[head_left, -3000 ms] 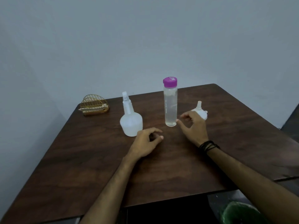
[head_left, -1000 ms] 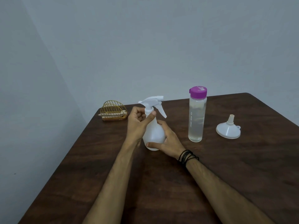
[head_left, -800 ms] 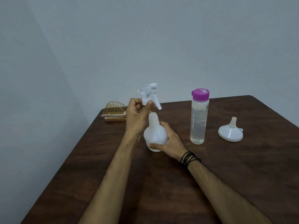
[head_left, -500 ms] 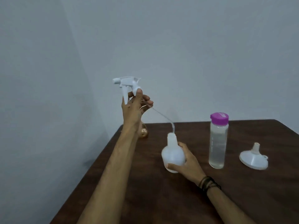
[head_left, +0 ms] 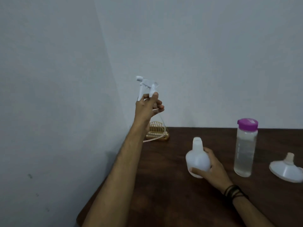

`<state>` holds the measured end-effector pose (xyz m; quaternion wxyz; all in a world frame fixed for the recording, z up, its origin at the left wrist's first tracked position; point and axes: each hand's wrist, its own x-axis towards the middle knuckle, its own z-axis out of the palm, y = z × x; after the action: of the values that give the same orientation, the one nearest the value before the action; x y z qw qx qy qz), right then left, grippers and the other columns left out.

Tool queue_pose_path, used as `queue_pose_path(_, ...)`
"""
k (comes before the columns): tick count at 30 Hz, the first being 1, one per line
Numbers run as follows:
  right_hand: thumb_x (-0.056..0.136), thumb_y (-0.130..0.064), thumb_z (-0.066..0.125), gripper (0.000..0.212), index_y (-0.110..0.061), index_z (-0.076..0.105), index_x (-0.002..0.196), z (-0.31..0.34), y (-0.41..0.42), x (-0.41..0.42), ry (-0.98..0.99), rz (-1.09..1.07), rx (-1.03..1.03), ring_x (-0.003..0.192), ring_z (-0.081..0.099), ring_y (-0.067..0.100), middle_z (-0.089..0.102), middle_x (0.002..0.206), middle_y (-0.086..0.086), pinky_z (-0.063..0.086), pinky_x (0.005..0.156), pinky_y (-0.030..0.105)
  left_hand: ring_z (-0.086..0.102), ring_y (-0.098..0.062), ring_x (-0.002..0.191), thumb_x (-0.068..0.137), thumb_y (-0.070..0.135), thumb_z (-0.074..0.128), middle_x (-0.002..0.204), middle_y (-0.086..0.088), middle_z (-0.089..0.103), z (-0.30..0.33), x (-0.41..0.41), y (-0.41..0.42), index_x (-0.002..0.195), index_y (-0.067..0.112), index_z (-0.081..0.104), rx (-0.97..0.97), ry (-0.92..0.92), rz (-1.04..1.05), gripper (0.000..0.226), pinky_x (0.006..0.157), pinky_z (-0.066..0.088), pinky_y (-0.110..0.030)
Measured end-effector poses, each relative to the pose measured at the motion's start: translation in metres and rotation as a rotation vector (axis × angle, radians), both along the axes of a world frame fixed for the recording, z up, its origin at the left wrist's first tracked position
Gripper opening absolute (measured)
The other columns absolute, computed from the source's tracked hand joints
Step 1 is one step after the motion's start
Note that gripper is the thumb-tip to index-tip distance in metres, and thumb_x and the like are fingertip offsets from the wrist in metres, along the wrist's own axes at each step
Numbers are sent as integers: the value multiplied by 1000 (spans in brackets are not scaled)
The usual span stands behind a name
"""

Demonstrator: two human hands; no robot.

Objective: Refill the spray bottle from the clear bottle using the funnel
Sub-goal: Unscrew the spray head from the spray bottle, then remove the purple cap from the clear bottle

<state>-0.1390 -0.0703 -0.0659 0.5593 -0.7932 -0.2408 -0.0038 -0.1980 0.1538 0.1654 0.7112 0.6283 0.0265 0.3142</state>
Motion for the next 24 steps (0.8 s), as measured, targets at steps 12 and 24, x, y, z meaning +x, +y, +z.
queue_pose_path(12,57,-50,89,97,-38,35,138,3,-4,-7,-9,-85,-31,117,51,17,48,133,-7,50,97,42,60,-14,59,93,29,66,73,-6,66,-168,17,-2,109,11,70,311,849,-15,24,55,49,-25)
queue_pose_path(24,53,-60,84,103,-41,35,142,4,-5,-9,-21,-123,-45,121,47,11,47,134,-16,48,102,40,60,-30,113,74,67,70,124,-10,62,-159,15,-6,118,13,60,1070,1131,255,70,97,48,-47)
